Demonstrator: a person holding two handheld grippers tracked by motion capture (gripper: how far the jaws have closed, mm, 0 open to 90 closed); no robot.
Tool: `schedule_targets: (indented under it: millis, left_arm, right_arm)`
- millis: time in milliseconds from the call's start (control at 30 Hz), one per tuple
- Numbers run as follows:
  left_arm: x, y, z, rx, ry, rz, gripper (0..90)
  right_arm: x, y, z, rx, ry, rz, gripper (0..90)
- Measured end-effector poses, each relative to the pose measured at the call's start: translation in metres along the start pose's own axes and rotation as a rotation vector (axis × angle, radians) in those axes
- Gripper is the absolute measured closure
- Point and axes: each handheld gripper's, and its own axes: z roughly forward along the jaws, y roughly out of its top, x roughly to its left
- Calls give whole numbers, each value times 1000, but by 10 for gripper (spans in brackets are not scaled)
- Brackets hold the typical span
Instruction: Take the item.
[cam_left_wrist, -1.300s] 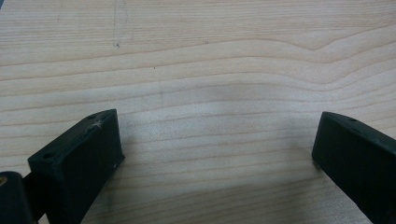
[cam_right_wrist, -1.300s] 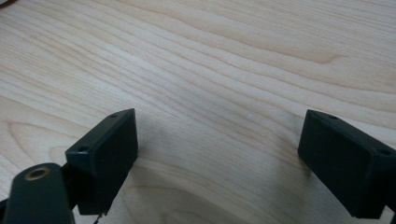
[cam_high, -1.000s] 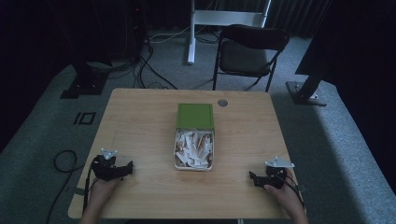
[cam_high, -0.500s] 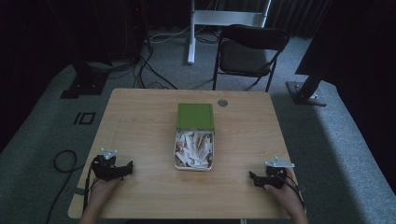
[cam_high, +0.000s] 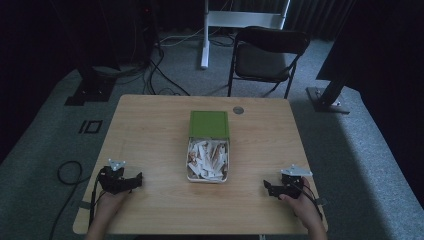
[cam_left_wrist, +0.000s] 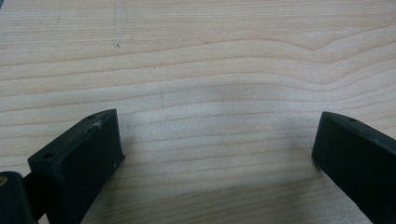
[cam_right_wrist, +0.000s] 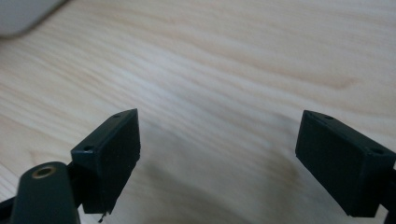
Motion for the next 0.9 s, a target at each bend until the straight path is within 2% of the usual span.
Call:
schedule_targets:
  millis: [233,700,900]
  left_arm:
    - [0,0,0,0,0,0,24]
    - [0,0,0,0,0,0,24]
    - [0,0,0,0,0,0,24]
  right_arm:
    - [8,19,-2,-27,19,-23,139]
    - [16,50,-11,-87,67,-22,140]
    - [22,65,-13,-105,75,-46,139]
